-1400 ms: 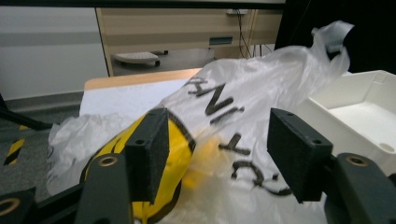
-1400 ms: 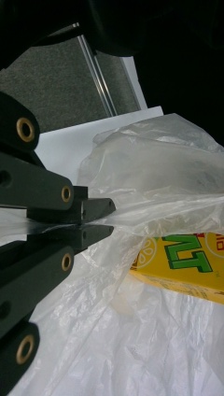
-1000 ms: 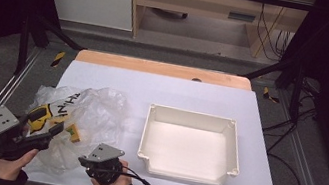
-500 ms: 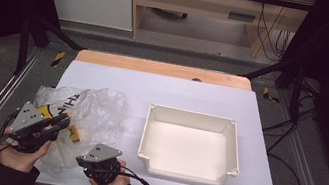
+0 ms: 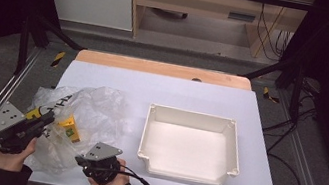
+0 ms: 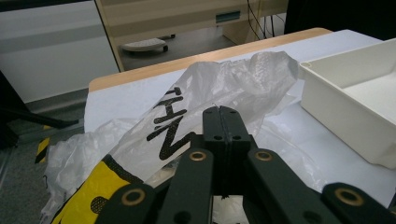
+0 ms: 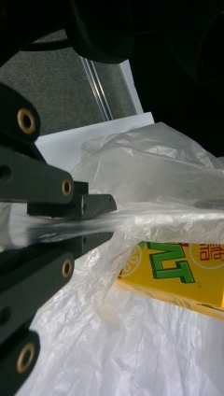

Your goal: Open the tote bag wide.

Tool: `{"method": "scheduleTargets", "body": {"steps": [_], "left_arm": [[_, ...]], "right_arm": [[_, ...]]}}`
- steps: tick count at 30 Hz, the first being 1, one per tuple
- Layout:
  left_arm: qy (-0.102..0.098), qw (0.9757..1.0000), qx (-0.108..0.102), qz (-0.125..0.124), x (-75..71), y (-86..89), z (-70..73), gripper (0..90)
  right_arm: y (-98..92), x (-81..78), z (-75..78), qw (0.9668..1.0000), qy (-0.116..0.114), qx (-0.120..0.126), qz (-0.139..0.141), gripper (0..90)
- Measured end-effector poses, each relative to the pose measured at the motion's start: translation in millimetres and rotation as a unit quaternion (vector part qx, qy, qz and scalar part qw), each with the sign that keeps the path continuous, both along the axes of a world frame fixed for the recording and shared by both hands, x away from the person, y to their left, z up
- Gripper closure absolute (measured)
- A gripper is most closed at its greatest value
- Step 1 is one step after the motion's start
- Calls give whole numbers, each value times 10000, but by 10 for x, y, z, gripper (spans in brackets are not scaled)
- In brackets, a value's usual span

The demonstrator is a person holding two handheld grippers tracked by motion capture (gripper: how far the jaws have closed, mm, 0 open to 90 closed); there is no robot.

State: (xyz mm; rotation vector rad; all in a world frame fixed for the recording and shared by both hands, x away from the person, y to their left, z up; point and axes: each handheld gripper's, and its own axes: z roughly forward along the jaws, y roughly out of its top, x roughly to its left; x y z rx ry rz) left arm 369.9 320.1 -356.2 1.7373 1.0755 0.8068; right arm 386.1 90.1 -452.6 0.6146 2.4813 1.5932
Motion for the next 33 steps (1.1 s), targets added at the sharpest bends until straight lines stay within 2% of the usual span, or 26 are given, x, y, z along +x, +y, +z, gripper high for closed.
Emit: {"method": "scheduleTargets", "body": {"steps": [2, 3, 4, 6, 9, 12, 13, 15, 16, 18, 19, 21, 24, 27, 28, 31, 32, 33], "left_arm": [[-1, 10000, -64, 67, -15, 43, -23, 900], [18, 9999, -147, 78, -33, 83, -42, 900], [18, 9999, -147, 78, -33, 83, -42, 900], [18, 9998, -161, 124, -65, 128, -68, 900], [36, 9996, -188, 198, -102, 195, -121, 900], [71, 9995, -195, 245, -113, 234, -156, 900], [86, 9994, -210, 271, -117, 250, -171, 900], [105, 9990, -277, 324, -121, 281, -197, 900], [175, 9990, -299, 289, -119, 300, -215, 900], [178, 9989, -321, 282, -121, 298, -250, 900], [210, 9989, -390, 138, -116, 297, -267, 899], [179, 9989, -422, 73, -120, 294, -269, 897], [161, 9983, -529, -178, -126, 242, -259, 693], [150, 9983, -536, -178, -142, 206, -252, 496], [119, 9983, -531, -207, -151, 191, -243, 496], [41, 9985, -477, -263, -168, 139, -194, 388], [43, 9989, -347, -297, -158, 95, -157, 344], [43, 9989, -347, -297, -158, 95, -157, 328]], "right_arm": [[4, 1, 2, 10000, -10, 1, -25, 811], [6, 10, 1, 10000, -68, -9, -72, 735], [6, 10, 1, 10000, -68, -9, -72, 735], [-4, 16, 10, 10000, -55, 13, -68, 680], [-67, 21, 82, 9997, -103, 182, -96, 585], [-100, 28, 130, 9996, -81, 246, -92, 565], [-113, 30, 149, 9996, -104, 247, -103, 573], [-117, 32, 155, 9998, -58, 200, -24, 688], [-109, 33, 145, 9999, -28, 141, -8, 739], [-49, 30, 78, 10000, 10, -74, 49, 881], [-37, 28, 68, 9999, -6, -107, 46, 890], [-16, 26, 52, 9999, -9, -101, 57, 895], [-13, 27, 57, 10000, -17, -71, 36, 898], [-25, 29, 70, 10000, -33, -43, 20, 898], [-25, 29, 70, 10000, -33, -43, 20, 898], [-29, 27, 75, 10000, -58, -18, 28, 897], [-28, 24, 75, 10000, -56, -13, 30, 898], [-26, 24, 73, 10000, -61, -10, 29, 898]]}}
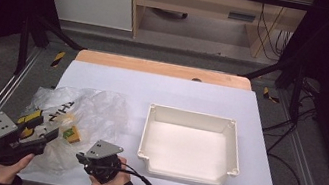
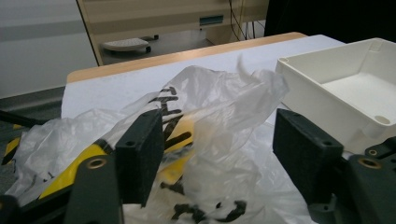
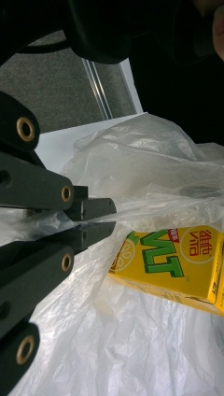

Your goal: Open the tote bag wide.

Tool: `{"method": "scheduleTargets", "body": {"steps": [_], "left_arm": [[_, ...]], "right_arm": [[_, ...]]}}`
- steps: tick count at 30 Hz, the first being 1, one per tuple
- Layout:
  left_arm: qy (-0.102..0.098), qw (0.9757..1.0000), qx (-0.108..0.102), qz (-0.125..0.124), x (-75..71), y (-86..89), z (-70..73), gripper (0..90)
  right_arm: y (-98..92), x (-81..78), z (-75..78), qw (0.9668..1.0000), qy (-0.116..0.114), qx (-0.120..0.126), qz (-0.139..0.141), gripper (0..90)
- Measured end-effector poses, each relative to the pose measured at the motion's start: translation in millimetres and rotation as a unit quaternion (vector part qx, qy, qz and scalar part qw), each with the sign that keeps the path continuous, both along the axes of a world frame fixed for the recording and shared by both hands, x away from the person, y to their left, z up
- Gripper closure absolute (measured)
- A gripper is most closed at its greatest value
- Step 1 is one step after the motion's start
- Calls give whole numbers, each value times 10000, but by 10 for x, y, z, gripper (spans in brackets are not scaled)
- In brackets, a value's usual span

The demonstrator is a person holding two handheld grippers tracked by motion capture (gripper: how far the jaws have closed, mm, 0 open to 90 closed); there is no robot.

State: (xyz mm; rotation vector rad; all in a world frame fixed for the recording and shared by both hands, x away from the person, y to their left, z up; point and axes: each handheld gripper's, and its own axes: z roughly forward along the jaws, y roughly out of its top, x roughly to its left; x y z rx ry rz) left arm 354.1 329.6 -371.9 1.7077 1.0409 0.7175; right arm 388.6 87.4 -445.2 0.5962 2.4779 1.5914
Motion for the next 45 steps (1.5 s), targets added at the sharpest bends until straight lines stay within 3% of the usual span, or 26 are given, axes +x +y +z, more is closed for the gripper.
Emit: {"method": "scheduleTargets", "body": {"steps": [2, 6, 10, 11, 13, 15, 16, 19, 23, 24, 28, 35, 39, 45], "left_arm": [[4, 10000, 77, -41, 25, -57, 26, 308], [159, 9988, 446, -92, 179, -232, 38, 289], [322, 9974, 640, -22, 278, -291, 17, 384], [339, 9972, 662, 21, 306, -281, 14, 566], [355, 9974, 619, 8, 327, -237, 20, 751], [249, 9977, 595, 183, 312, -135, 52, 882], [249, 9977, 595, 183, 312, -135, 52, 892], [150, 9971, 491, 570, 271, 30, 83, 897], [235, 9955, 434, 807, 291, 165, 19, 898], [329, 9941, 466, 918, 312, 230, -54, 898], [464, 9929, 364, 1033, 348, 303, -159, 898], [862, 9876, 484, 1220, 402, 395, -364, 898], [1186, 9831, 610, 1255, 454, 425, -515, 898], [1469, 9780, 681, 1315, 468, 488, -660, 898]], "right_arm": [[6, -2, -3, 10000, -7, -7, -5, 898], [13, -8, 1, 10000, -22, -3, 12, 898], [19, -10, 11, 10000, -33, 10, 46, 897], [20, -20, 20, 10000, -47, 12, 69, 898], [17, -26, 22, 9999, -57, 3, 89, 897], [17, -24, 19, 9999, -51, -19, 98, 897], [17, -24, 19, 9999, -51, -19, 98, 897], [51, -9, -3, 9999, 7, -27, 107, 896], [125, 4, -13, 9999, 34, 2, 143, 895], [139, 5, -10, 9999, 20, -12, 148, 894], [202, 14, -15, 9998, 28, -84, 171, 894], [306, 52, -89, 9994, 67, -312, 115, 893], [339, 86, -152, 9987, 117, -501, 58, 892], [421, 109, -273, 9972, 259, -701, 79, 884]]}}
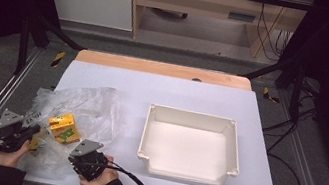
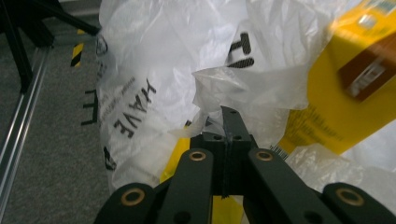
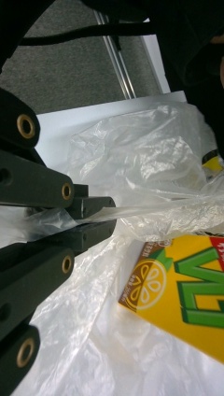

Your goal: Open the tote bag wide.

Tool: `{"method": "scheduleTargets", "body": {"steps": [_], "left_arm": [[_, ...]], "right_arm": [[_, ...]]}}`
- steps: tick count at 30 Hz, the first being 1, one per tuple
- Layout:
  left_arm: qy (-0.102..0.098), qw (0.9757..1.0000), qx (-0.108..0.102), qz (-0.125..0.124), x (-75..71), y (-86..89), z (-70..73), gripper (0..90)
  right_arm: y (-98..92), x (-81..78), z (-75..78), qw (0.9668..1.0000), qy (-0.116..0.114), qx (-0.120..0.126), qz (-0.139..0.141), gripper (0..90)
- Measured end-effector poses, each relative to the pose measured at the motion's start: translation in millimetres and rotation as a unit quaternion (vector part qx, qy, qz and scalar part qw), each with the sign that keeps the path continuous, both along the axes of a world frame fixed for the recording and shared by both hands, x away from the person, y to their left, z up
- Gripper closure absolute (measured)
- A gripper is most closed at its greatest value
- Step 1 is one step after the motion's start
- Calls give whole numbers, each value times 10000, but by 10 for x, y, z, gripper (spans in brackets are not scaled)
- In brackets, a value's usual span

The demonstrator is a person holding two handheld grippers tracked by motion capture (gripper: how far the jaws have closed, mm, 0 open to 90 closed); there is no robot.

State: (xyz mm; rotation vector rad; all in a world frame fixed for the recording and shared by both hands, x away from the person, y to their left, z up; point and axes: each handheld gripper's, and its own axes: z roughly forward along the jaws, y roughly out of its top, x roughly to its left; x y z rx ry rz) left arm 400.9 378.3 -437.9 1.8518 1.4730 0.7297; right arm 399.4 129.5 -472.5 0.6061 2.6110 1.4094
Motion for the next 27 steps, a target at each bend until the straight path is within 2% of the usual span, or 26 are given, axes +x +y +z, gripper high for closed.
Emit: {"method": "scheduleTargets", "body": {"steps": [4, 9, 13, 16, 17, 20, 23, 27], "left_arm": [[283, 9996, 3, 13, 10, 50, -141, 898], [398, 9992, 60, -42, 27, 48, -212, 898], [377, 9993, 20, -37, 18, 58, -210, 898], [367, 9993, -27, -28, 3, 63, -207, 898], [356, 9994, -27, -29, 0, 64, -206, 898], [336, 9994, -12, -10, -14, 72, -187, 898], [312, 9995, -50, 0, -35, 88, -180, 898], [295, 9995, -59, 31, -71, 116, -183, 898]], "right_arm": [[40, 13, -72, 9999, 31, -107, -55, 878], [63, 27, -119, 9998, 46, -165, -112, 848], [34, 38, -95, 9999, 51, -125, -64, 762], [-61, 30, 61, 9993, 22, 373, -50, 648], [-78, 28, 96, 9989, 15, 463, -48, 620], [-119, 9, 242, 9978, -109, 661, -9, 589], [-132, -11, 355, 9961, -99, 870, 53, 575], [-119, -28, 450, 9955, -190, 922, 54, 597]]}}
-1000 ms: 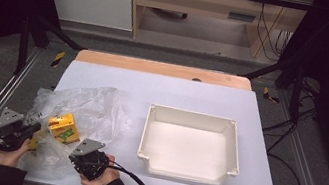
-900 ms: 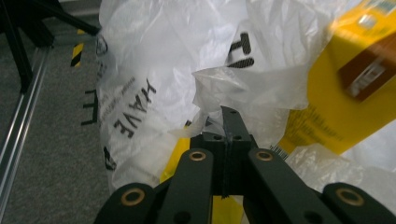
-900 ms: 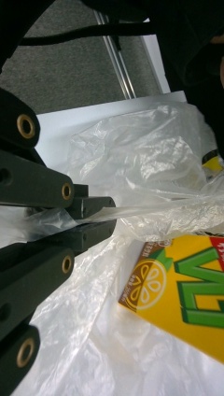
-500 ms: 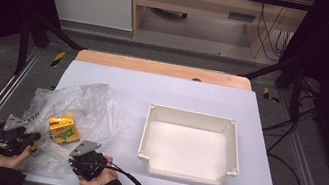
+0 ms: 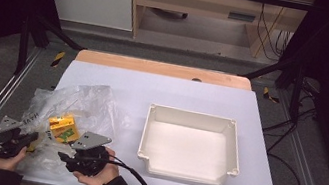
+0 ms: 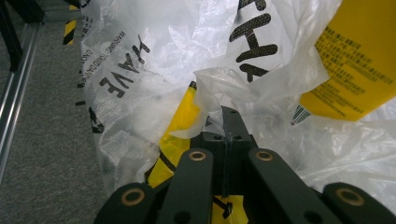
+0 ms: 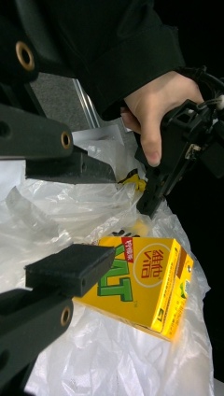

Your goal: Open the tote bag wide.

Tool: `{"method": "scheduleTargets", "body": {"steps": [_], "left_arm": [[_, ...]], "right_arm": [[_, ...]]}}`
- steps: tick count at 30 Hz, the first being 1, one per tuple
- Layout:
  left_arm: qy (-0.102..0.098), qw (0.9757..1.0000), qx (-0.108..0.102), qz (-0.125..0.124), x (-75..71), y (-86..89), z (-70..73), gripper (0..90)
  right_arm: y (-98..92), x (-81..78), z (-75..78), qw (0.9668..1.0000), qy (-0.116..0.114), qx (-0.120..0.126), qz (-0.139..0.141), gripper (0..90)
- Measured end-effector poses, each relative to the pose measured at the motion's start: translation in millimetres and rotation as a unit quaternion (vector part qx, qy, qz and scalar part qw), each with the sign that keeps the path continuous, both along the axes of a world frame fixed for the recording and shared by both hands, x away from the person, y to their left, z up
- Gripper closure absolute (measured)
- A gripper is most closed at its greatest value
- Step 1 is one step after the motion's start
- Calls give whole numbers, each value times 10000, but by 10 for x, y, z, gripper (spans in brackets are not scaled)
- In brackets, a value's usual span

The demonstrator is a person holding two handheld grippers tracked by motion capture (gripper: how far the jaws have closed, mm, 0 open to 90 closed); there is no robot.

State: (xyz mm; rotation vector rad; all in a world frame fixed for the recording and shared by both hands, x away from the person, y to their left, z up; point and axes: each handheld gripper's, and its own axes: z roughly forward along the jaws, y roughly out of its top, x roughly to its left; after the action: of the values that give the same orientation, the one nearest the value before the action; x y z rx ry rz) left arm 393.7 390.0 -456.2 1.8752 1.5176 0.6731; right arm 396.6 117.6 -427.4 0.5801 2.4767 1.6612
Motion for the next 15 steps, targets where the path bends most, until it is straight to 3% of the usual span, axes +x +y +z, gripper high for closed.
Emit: {"method": "scheduleTargets", "body": {"steps": [3, 4, 6, 8, 11, 15], "left_arm": [[-5, 10000, -17, 26, -29, 37, 6, 898], [-12, 10000, -35, 30, -37, 46, 7, 898], [-22, 10000, -72, 46, -68, 70, 15, 898], [-27, 9999, -88, 88, -87, 91, 19, 898], [81, 9998, -89, 167, -86, 114, -7, 898], [276, 9995, 17, 154, -40, 99, -75, 898]], "right_arm": [[19, -2, -70, 9996, 32, -276, -21, 721], [19, -2, -70, 9996, 32, -276, -21, 721], [34, 1, -157, 9991, 63, -421, 1, 837], [54, 3, -228, 9987, 142, -495, 49, 889], [123, 5, -404, 9970, 251, -725, 97, 899], [154, 6, -497, 9963, 273, -811, 62, 898]]}}
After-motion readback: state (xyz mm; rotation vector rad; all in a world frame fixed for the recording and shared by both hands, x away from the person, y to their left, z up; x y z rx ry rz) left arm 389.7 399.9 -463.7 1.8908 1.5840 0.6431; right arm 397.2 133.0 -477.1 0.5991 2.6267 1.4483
